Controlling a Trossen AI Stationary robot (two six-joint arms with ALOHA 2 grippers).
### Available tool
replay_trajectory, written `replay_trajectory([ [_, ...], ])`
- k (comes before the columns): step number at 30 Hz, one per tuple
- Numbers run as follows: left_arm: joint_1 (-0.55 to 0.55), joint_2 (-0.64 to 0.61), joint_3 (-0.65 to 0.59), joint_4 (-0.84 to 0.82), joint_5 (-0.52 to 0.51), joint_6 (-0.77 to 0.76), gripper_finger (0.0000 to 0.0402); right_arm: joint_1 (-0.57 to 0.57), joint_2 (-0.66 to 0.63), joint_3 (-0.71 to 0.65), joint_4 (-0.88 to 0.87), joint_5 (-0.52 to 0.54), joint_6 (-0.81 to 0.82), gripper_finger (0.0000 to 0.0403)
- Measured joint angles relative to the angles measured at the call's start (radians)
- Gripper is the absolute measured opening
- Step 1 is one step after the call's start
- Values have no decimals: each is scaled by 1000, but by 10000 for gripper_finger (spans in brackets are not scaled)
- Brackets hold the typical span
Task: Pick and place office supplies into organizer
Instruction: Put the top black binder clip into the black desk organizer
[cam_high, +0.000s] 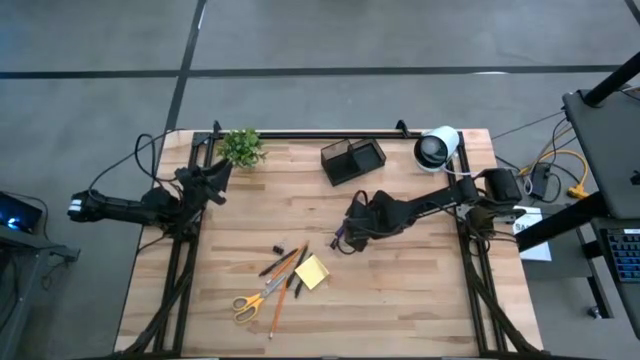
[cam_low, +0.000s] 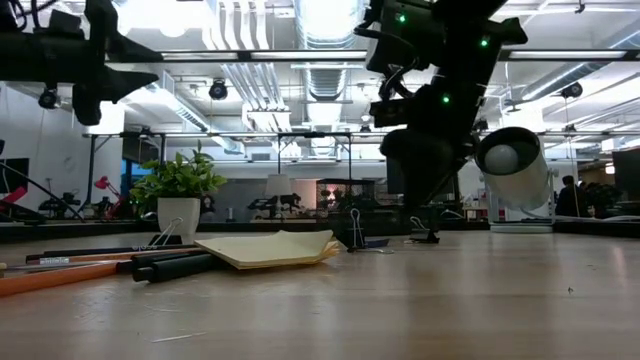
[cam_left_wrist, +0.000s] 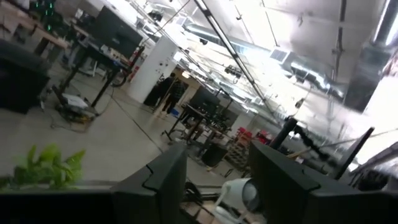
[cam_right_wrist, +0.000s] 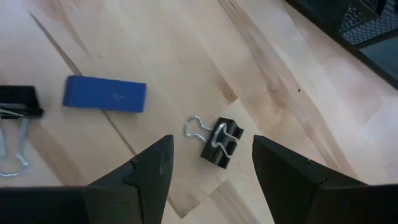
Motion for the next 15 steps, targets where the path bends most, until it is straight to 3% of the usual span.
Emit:
replay_trajectory([
  [9, 2, 1, 0, 0, -37, -16, 159, 32, 0, -61, 6, 27, 13, 206],
  [15, 2, 7, 0, -3, -37, -16, 159, 67, 0, -74, 8, 15, -76, 206],
])
